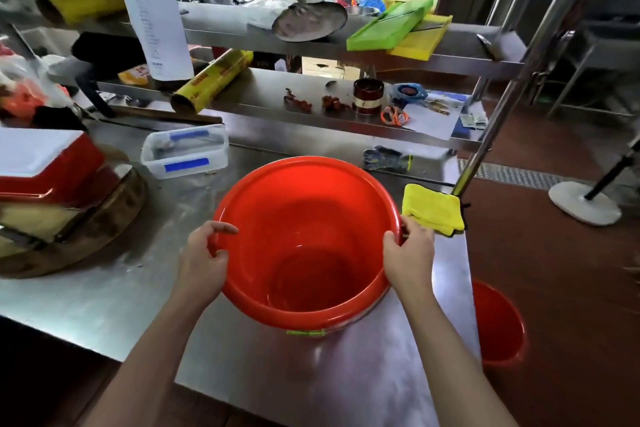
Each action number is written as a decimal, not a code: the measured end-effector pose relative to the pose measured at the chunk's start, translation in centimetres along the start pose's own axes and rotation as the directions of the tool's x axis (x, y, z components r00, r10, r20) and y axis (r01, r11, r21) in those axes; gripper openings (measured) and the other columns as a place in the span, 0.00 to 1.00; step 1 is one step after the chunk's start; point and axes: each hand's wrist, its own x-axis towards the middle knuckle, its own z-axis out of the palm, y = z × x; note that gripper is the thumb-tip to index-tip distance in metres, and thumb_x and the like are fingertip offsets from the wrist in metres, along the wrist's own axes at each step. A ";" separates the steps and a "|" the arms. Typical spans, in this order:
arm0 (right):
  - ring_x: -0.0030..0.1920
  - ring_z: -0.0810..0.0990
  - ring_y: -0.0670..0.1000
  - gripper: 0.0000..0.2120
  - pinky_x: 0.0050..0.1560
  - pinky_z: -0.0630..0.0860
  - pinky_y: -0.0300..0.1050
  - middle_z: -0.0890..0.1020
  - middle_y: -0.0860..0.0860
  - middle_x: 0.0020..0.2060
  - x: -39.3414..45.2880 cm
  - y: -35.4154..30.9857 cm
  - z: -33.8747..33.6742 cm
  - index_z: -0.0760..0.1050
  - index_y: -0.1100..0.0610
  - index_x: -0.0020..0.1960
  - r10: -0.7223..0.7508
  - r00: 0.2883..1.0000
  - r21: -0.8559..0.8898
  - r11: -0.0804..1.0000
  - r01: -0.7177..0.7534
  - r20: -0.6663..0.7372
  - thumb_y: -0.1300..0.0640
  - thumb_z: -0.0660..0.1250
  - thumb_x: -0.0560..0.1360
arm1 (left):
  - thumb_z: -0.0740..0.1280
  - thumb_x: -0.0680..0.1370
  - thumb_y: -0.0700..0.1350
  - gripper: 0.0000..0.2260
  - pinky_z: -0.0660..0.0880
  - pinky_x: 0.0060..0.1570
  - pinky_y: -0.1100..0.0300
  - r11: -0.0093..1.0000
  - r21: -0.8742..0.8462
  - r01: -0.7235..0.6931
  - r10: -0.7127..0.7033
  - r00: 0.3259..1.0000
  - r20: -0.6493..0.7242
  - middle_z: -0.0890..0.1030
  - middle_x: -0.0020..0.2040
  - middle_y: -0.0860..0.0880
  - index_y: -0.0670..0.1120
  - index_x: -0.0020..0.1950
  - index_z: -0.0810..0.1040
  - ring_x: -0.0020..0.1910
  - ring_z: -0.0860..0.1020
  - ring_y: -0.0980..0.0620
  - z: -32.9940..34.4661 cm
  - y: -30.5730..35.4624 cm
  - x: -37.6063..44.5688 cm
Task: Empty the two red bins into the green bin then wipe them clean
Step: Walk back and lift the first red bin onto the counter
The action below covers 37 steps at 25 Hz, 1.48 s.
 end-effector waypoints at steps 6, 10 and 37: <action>0.62 0.76 0.55 0.22 0.68 0.72 0.52 0.71 0.55 0.62 -0.1 -1.0 2.4 0.73 0.58 0.72 0.025 1.000 -0.023 0.999 -0.025 0.012 0.56 0.65 0.79 | 0.60 0.76 0.27 0.23 0.75 0.22 0.59 0.998 0.054 -0.011 0.010 0.999 0.031 0.81 0.44 0.44 0.56 0.53 0.77 0.27 0.80 0.47 -1.2 -0.7 3.4; 0.60 0.76 0.54 0.21 0.64 0.73 0.49 0.71 0.54 0.62 0.3 -1.3 3.2 0.73 0.57 0.72 0.032 0.999 -0.042 0.999 -0.032 -0.003 0.55 0.64 0.80 | 0.60 0.77 0.28 0.23 0.77 0.25 0.57 0.994 0.097 -0.046 0.040 0.997 0.059 0.80 0.49 0.45 0.57 0.54 0.77 0.33 0.81 0.45 -1.4 -1.3 4.8; 0.49 0.77 0.45 0.14 0.51 0.74 0.41 0.77 0.48 0.54 0.7 2.9 -3.8 0.77 0.53 0.65 -0.029 0.991 0.025 0.999 0.032 -0.134 0.56 0.66 0.80 | 0.69 0.77 0.36 0.11 0.65 0.60 0.54 0.873 0.123 -0.473 0.472 0.881 0.039 0.79 0.56 0.51 0.48 0.57 0.79 0.56 0.73 0.49 6.7 9.5 0.0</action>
